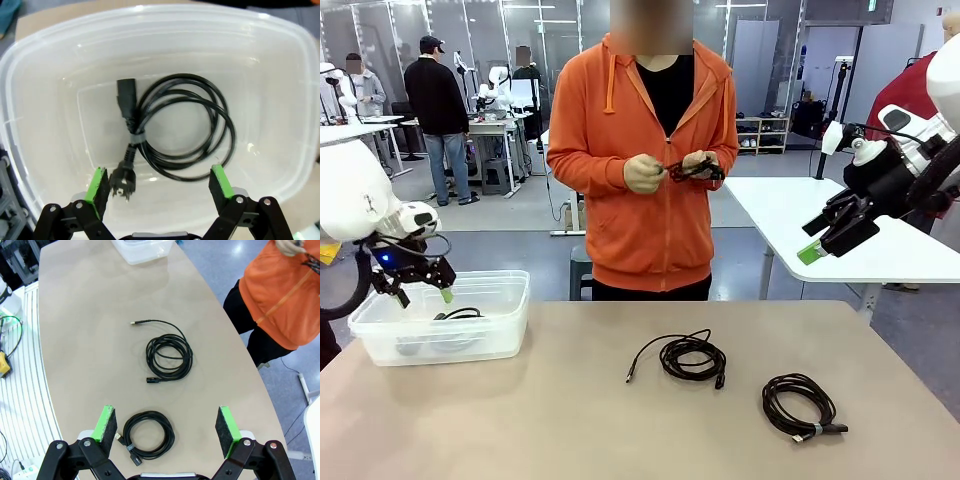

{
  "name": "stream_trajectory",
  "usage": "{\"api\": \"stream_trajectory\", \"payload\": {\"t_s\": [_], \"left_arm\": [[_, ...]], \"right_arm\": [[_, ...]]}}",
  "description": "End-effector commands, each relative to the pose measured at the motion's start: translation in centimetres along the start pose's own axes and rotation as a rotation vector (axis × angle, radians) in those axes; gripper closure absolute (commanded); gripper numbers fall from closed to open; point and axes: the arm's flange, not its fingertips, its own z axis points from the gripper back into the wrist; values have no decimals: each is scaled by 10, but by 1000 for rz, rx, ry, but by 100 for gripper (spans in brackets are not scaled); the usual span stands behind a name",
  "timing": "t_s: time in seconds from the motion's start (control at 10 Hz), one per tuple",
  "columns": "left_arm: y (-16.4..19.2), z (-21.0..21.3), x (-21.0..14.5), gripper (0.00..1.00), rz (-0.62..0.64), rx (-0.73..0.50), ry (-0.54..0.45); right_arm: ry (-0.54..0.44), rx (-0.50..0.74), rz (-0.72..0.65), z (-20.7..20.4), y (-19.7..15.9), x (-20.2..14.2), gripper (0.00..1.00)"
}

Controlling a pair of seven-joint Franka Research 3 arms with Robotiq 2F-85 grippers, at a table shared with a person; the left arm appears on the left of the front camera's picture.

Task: Organize and store the cables.
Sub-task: Place the Power Cable into the Organizing box.

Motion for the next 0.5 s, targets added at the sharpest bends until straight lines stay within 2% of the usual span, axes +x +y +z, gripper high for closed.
{"api": "stream_trajectory", "payload": {"t_s": [0.0,0.4], "left_arm": [[8,33,-5,0,-76,-91,40],[-1,108,-25,0,-192,-189,3]], "right_arm": [[-1,1,0,0,1,-1,0],[-1,1,0,0,1,-1,0]]}}
